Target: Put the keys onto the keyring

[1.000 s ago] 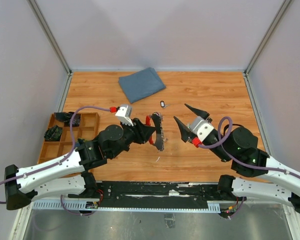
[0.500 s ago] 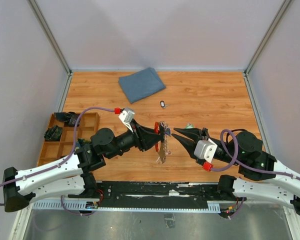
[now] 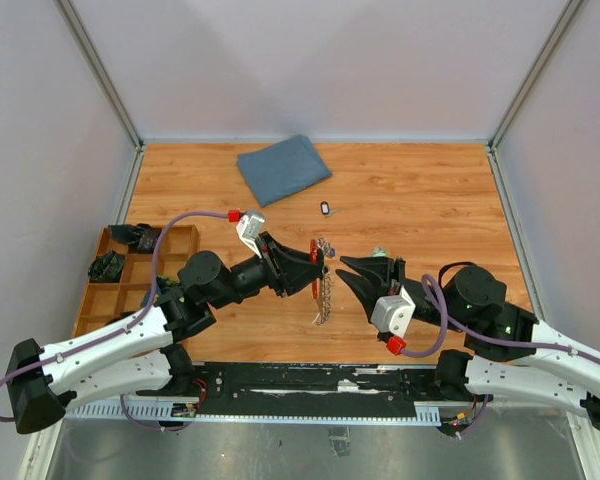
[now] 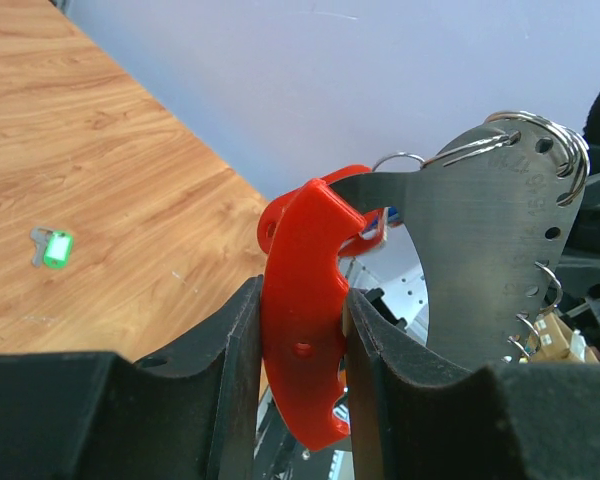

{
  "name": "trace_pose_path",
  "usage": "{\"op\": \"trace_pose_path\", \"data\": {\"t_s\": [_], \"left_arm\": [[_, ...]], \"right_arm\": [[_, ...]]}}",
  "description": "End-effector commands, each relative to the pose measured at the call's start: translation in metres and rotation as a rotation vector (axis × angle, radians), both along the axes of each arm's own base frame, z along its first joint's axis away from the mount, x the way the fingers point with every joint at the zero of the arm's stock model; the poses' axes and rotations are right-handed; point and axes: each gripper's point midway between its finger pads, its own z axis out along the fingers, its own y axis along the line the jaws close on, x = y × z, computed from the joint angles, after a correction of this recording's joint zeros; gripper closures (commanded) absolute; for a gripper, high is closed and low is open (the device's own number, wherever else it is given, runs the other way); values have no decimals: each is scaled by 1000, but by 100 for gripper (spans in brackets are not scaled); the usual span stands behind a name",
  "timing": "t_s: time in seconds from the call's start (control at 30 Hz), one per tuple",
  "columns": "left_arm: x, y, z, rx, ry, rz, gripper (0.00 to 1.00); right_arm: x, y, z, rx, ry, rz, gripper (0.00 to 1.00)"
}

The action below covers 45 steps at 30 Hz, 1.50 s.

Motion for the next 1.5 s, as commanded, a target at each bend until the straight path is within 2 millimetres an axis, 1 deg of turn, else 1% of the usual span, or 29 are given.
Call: {"op": "trace_pose_path", "data": {"t_s": [0.0, 0.3, 0.67, 0.8, 0.97, 1.07, 1.33, 1.47], "left_arm": [[-5, 3, 22, -84, -38, -36, 99], [-3, 4, 24, -89, -42, -30, 99], [3, 9, 28, -113, -21, 6, 100], [5, 10, 28, -113, -15, 19, 99], [6, 12, 26, -106, -12, 29, 99], [6, 12, 26, -105, -12, 31, 100], [6, 10, 25, -103, -10, 27, 100], [6, 11, 23, -98, -8, 28, 100]], "right_arm": [[0, 0, 13, 35, -93, -11, 73], [1, 12, 17, 63, -126, 6, 71], [-7, 16, 12, 59, -129, 37, 65], [-7, 12, 15, 60, -139, 25, 63], [-2, 0, 20, 61, -163, -23, 63], [-4, -3, 25, 70, -165, -19, 63], [-8, 10, 24, 80, -145, 23, 63], [-11, 13, 27, 90, -142, 40, 63]]}}
